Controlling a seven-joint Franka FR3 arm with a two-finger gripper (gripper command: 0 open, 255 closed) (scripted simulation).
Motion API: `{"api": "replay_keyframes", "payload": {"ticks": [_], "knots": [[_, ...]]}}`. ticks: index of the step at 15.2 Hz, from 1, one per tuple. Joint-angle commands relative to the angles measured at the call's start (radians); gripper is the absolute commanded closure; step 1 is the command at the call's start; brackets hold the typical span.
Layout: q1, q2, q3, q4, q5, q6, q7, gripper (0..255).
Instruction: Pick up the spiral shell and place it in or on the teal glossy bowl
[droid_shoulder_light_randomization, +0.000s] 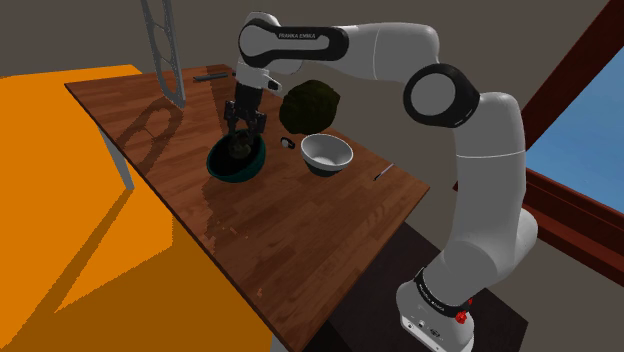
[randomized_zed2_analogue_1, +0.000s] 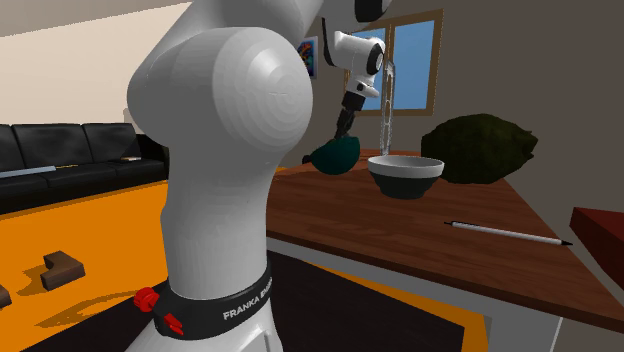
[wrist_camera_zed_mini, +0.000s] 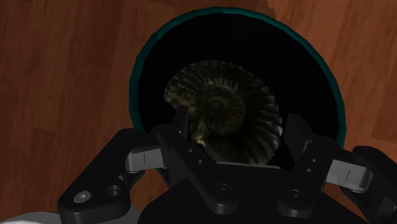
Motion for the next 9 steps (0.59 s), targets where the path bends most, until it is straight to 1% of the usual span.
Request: {"api": "replay_keyframes", "payload": {"ticks": [1,4,5,9], "knots": [[-0.001,0.009,-0.003,-0.009,-0.002,0.002,-0.002,255],[-0.001,0.009,-0.003,-0.009,-0.002,0.001,-0.003,255],[-0.005,0.004,-0.003,-0.016,0.0,0.003,-0.006,0],[-0.008,0.0,-0.003,-0.017,0.001,0.001,-0.007,0]]}}
